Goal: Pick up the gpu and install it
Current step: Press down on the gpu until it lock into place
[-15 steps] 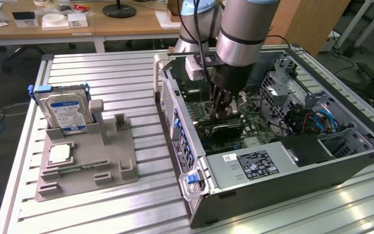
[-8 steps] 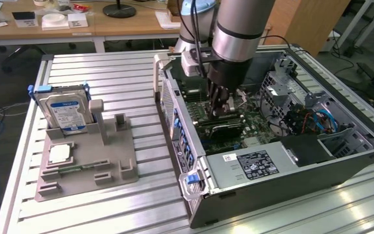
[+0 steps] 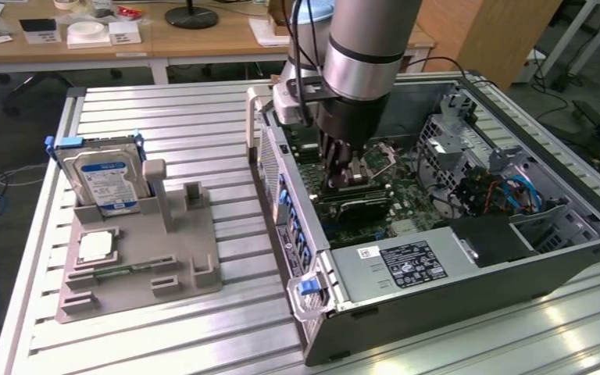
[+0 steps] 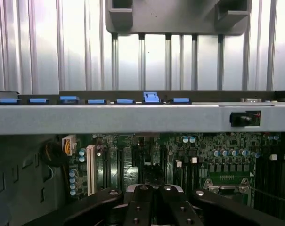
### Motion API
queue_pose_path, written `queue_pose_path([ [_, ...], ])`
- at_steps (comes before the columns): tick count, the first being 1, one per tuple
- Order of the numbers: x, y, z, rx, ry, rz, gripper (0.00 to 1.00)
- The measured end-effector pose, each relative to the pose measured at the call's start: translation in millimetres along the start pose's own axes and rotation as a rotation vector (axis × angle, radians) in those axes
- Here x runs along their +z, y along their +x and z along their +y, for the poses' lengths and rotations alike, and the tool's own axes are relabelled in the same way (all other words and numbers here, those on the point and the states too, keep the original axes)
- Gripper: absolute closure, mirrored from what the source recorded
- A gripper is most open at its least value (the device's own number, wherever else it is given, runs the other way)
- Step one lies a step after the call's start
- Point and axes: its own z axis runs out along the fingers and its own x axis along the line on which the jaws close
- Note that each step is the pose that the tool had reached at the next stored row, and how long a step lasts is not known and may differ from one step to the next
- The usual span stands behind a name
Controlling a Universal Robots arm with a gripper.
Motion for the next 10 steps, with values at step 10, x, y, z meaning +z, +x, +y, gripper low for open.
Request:
queue_pose_path([
  [10, -0.2, 1.7, 11.8, -0.001, -0.0002, 0.0012, 0.89],
])
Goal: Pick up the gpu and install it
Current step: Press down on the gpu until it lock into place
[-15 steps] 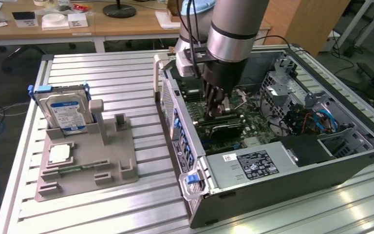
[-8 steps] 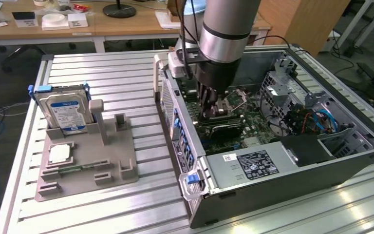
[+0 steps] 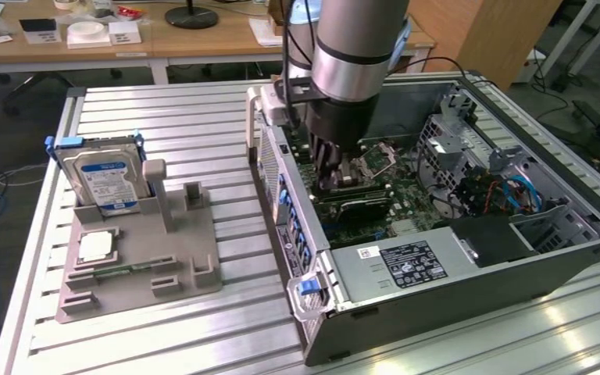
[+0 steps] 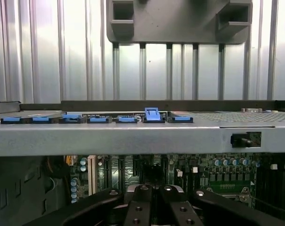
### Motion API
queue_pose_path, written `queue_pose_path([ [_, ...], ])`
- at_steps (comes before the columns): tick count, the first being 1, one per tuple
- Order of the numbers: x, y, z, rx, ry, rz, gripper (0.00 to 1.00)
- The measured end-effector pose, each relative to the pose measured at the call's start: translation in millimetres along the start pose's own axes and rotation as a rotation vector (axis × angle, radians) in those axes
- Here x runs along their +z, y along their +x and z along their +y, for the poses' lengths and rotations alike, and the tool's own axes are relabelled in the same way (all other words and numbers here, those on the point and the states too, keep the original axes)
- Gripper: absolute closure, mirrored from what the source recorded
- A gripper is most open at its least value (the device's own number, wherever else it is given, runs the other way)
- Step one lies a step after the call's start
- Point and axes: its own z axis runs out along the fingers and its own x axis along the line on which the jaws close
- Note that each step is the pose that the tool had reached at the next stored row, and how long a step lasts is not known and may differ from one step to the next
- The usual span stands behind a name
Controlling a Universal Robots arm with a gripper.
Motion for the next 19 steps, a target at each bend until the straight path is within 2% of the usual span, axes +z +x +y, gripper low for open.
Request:
queue_pose_path([
  [5, -0.1, 3.3, 2.4, 0.000, 0.0001, 0.0020, 0.89],
  [11, 0.3, 9.1, 4.6, 0.000, 0.0002, 0.0090, 0.89],
  [16, 1.2, 9.7, 10.0, 0.000, -0.0004, 0.0134, 0.89],
  [19, 2.8, 9.0, 10.4, 0.000, -0.0016, 0.0159, 0.89],
])
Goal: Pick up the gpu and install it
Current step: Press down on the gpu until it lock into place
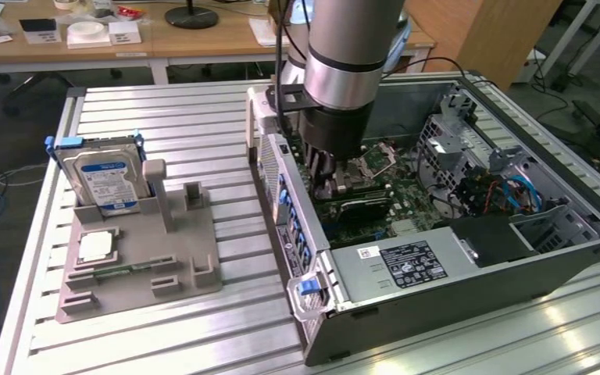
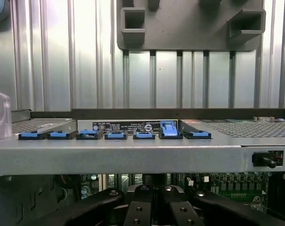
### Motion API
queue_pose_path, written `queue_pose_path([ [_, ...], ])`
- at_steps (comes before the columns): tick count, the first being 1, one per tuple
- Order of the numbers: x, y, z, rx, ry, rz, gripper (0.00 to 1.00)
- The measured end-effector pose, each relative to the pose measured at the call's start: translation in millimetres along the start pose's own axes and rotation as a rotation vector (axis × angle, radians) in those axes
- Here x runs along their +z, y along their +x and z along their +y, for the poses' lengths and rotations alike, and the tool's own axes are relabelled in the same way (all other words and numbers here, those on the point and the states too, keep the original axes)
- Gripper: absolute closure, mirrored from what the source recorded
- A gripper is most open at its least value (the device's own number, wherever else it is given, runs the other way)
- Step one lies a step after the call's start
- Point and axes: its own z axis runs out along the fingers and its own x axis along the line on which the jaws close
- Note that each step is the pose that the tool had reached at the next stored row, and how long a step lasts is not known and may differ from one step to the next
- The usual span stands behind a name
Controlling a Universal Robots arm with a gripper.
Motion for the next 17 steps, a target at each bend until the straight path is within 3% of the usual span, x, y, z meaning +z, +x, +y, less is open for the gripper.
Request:
queue_pose_path([
  [4, 2.2, -6.7, 0.1, 0.000, -0.0010, 0.0021, 0.89],
  [12, 6.2, -7.1, 0.3, -0.002, -0.0091, 0.0033, 0.89],
  [14, 7.5, -7.2, -2.0, -0.001, -0.0142, 0.0036, 0.89],
  [17, 8.2, -7.5, -12.9, -0.001, -0.0250, 0.0035, 0.89],
])
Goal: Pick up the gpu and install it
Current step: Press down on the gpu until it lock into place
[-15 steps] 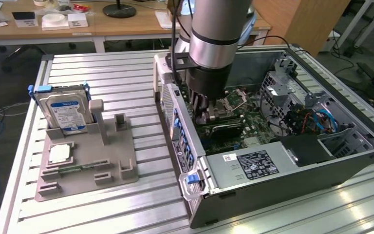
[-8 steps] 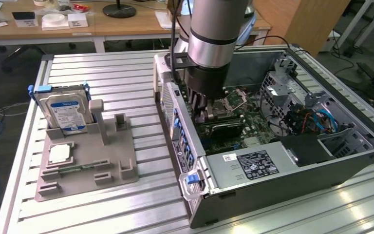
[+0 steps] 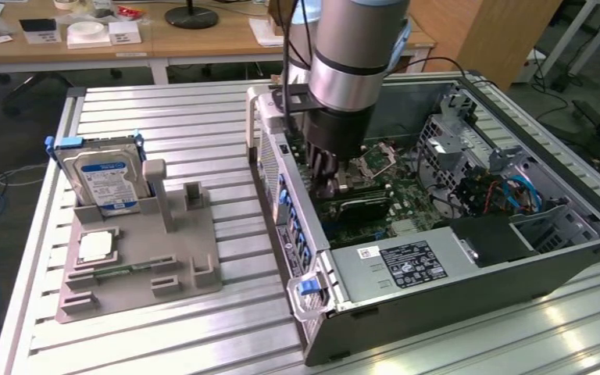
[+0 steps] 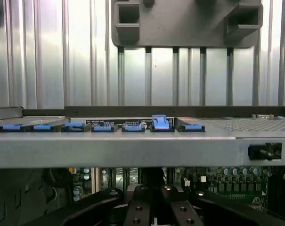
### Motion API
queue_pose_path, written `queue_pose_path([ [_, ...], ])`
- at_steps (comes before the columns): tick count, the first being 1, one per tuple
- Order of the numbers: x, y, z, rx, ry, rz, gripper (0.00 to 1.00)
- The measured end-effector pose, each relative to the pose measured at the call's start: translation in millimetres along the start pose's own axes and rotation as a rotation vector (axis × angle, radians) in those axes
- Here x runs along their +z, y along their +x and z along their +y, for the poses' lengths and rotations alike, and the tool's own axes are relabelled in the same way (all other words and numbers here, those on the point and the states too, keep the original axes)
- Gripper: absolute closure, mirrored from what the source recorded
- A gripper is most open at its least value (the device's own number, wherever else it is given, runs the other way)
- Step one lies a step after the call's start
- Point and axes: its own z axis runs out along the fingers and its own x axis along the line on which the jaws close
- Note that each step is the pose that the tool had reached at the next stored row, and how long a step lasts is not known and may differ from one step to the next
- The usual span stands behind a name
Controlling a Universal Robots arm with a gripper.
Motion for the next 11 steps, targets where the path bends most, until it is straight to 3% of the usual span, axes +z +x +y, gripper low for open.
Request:
queue_pose_path([
  [6, 1.1, -0.9, -18.9, -0.001, -0.0130, 0.0004, 0.89],
  [11, 3.3, -4.2, -20.3, -0.002, -0.0142, 0.0004, 0.89],
])
